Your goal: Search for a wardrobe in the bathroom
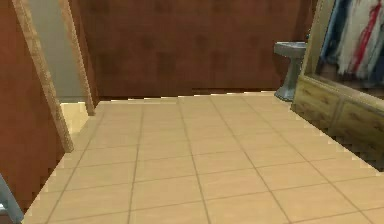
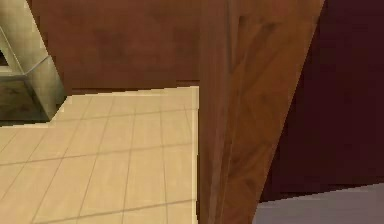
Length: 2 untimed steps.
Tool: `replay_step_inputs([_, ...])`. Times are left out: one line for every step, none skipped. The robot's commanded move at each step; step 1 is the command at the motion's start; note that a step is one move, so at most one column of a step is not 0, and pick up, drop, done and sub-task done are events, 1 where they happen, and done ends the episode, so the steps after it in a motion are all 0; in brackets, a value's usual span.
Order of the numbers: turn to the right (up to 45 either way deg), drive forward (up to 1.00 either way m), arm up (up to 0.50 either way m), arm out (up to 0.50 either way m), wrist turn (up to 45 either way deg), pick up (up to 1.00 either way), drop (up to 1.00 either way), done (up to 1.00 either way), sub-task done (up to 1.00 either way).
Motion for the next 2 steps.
replay_step_inputs([0.0,0.40,0.00,0.00,0.0,0.00,0.00,0.00,0.00])
replay_step_inputs([45.0,0.00,0.00,0.00,0.0,0.00,0.00,0.00,0.00])
